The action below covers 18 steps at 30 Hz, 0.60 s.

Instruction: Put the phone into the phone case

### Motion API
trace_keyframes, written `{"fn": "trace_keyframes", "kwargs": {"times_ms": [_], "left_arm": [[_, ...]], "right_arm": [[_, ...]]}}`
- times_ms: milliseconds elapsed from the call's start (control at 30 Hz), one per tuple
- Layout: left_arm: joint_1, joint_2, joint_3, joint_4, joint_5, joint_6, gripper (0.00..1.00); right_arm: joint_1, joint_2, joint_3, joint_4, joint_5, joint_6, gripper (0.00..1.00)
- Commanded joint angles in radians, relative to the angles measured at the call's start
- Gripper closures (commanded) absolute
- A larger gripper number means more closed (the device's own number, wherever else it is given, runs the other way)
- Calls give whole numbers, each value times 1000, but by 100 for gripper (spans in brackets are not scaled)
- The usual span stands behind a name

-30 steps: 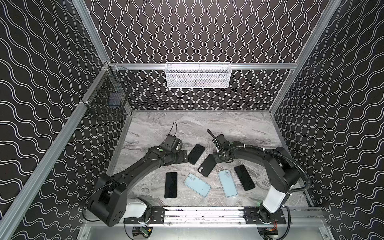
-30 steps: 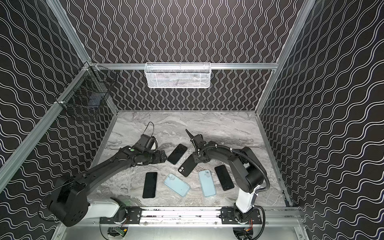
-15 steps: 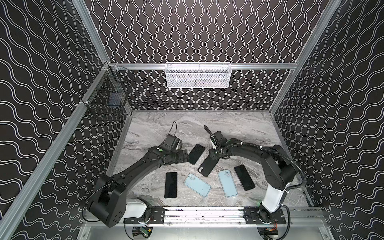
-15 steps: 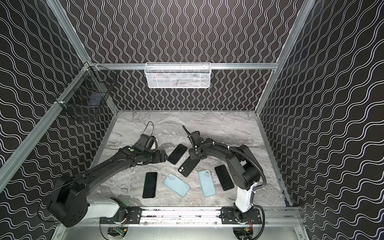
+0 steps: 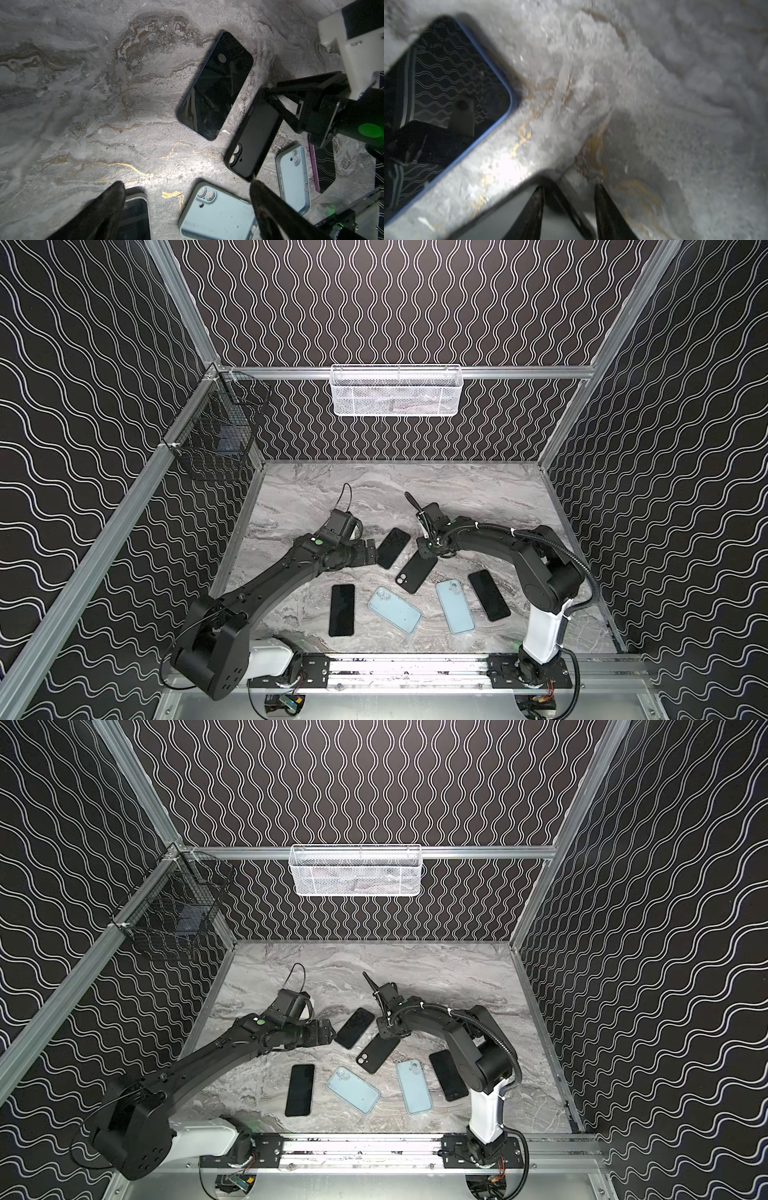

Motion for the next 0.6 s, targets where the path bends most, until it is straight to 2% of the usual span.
{"fn": "trace_keyframes", "kwargs": {"times_ms": [0,167,567], "left_arm": [[2,-1,6,30,2,3,3],[3,-1,3,33,0,4,2],[10,4,10,30,2,13,2]], "right_arm": [[1,26,3,-26,1,1,64],[1,12,-9,-38,10,4,78],[-3,-146,-101,-115,86,62,88]]}}
